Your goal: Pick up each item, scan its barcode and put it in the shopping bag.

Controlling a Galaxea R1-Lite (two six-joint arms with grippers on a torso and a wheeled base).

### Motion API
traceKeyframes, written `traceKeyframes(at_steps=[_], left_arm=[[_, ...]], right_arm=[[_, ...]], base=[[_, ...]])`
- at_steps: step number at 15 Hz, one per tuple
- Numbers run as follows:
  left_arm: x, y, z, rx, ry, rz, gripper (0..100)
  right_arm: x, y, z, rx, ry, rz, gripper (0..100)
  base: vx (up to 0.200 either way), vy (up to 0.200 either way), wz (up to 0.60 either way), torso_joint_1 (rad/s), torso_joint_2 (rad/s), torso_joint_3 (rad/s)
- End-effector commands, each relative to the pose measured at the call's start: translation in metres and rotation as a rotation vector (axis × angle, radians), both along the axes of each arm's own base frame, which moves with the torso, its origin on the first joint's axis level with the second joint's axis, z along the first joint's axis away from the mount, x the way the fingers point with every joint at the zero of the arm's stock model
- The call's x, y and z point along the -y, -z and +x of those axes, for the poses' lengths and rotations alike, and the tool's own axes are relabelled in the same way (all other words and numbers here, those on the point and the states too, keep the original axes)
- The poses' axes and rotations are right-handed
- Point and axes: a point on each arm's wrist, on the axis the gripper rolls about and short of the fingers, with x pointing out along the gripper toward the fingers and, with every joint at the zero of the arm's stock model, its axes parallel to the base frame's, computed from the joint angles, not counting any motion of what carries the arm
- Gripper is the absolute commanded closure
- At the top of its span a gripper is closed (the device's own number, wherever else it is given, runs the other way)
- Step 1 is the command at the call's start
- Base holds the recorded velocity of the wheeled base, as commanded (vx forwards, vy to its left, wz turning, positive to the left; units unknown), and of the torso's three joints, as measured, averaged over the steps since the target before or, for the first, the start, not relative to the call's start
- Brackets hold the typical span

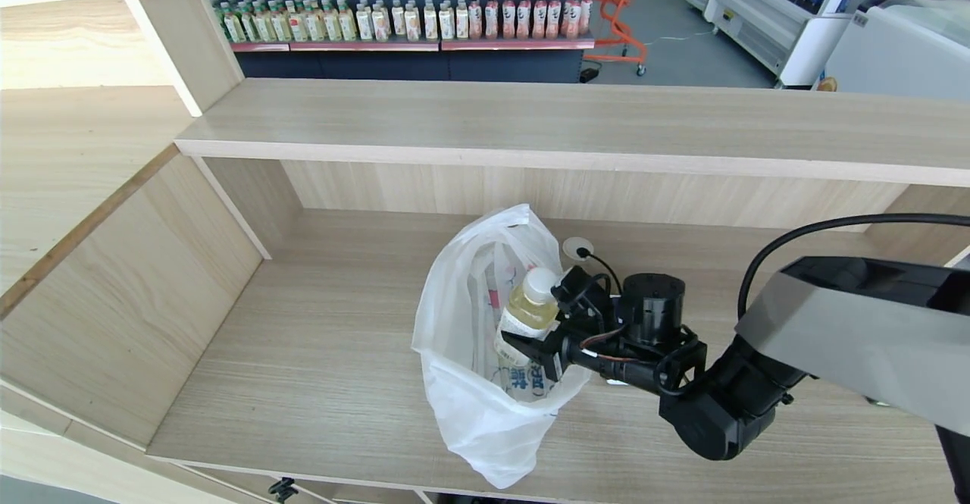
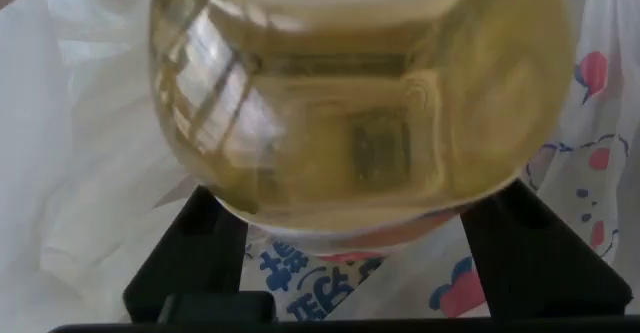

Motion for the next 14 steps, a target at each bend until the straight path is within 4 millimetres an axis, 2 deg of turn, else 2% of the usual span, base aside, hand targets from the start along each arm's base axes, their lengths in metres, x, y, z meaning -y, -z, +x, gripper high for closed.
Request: traceKeyframes(at_steps=[1, 3, 5, 7, 8, 10, 11, 14], left_arm=[[0.000, 0.000, 0.000, 0.000, 0.000, 0.000, 0], [0.000, 0.000, 0.000, 0.000, 0.000, 0.000, 0], [0.000, 0.000, 0.000, 0.000, 0.000, 0.000, 0], [0.000, 0.000, 0.000, 0.000, 0.000, 0.000, 0], [0.000, 0.000, 0.000, 0.000, 0.000, 0.000, 0], [0.000, 0.000, 0.000, 0.000, 0.000, 0.000, 0], [0.000, 0.000, 0.000, 0.000, 0.000, 0.000, 0], [0.000, 0.000, 0.000, 0.000, 0.000, 0.000, 0]], right_arm=[[0.000, -0.008, 0.000, -0.002, 0.003, 0.024, 0], [0.004, -0.036, -0.006, -0.071, 0.022, 0.148, 0], [0.013, -0.072, -0.021, -0.195, 0.044, 0.303, 0], [0.027, -0.091, -0.032, -0.244, 0.070, 0.335, 0], [0.047, -0.105, -0.047, -0.269, 0.108, 0.319, 0], [0.070, -0.119, -0.072, -0.271, 0.133, 0.318, 0], [0.086, -0.135, -0.096, -0.260, 0.117, 0.353, 0], [0.123, -0.161, -0.144, -0.262, 0.170, 0.391, 0]], base=[[0.000, 0.000, 0.00, 0.000, 0.00, 0.000], [0.000, 0.000, 0.00, 0.000, 0.00, 0.000], [0.000, 0.000, 0.00, 0.000, 0.00, 0.000], [0.000, 0.000, 0.00, 0.000, 0.00, 0.000], [0.000, 0.000, 0.00, 0.000, 0.00, 0.000], [0.000, 0.000, 0.00, 0.000, 0.00, 0.000], [0.000, 0.000, 0.00, 0.000, 0.00, 0.000], [0.000, 0.000, 0.00, 0.000, 0.00, 0.000]])
